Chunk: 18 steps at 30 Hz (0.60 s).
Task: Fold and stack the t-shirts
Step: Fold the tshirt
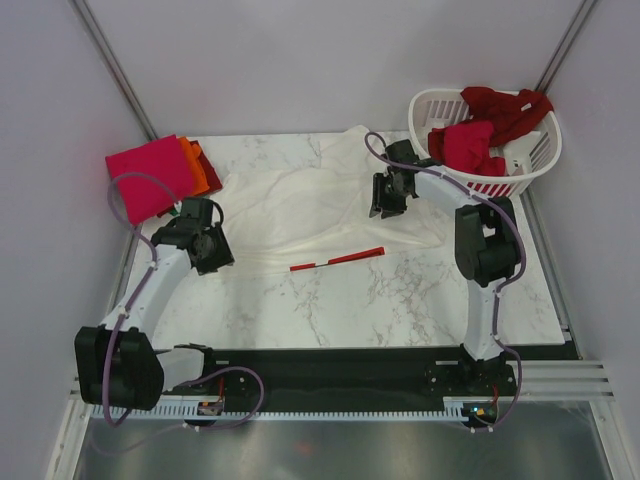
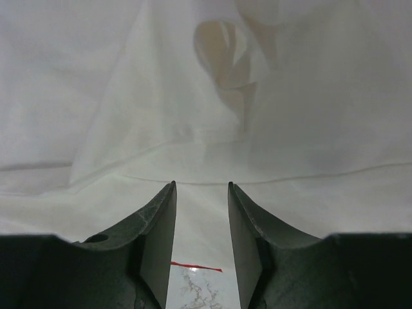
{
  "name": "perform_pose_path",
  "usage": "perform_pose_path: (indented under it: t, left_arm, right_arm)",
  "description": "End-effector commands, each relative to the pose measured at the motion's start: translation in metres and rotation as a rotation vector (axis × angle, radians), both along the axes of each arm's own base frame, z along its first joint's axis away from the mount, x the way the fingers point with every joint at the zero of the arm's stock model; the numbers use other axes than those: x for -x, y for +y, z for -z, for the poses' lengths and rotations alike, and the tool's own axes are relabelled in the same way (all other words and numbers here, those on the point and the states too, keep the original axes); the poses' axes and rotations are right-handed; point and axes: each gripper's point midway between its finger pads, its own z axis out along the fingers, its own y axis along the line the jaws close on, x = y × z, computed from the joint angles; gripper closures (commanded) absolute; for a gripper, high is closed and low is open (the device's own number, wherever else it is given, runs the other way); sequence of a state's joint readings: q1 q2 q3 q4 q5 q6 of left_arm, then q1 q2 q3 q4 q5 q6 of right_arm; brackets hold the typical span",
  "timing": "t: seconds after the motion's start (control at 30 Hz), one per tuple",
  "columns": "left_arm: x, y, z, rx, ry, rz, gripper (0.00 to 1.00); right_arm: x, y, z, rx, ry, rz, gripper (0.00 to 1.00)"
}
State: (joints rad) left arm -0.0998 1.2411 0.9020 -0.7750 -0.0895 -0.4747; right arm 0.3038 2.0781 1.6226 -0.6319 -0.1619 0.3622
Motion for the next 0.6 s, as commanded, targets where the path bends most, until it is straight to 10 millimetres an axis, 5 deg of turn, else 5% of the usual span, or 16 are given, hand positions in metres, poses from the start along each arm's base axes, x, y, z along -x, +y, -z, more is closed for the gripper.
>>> perform_pose_path:
  t: [0.0,0.57]
  left_arm:
    - [-0.012,0.004,-0.021,-0.039,-0.122,0.038,0.50]
    - [-0.013,0.001,-0.018,-0.053,-0.113,0.058,0.51]
  right_arm:
    - [-0.028,0.007,-0.007,-0.024,-0.078,-0.002,0.55]
    - [-0.044,-0.002,0.020,0.046,-0.073,0.034,0.55]
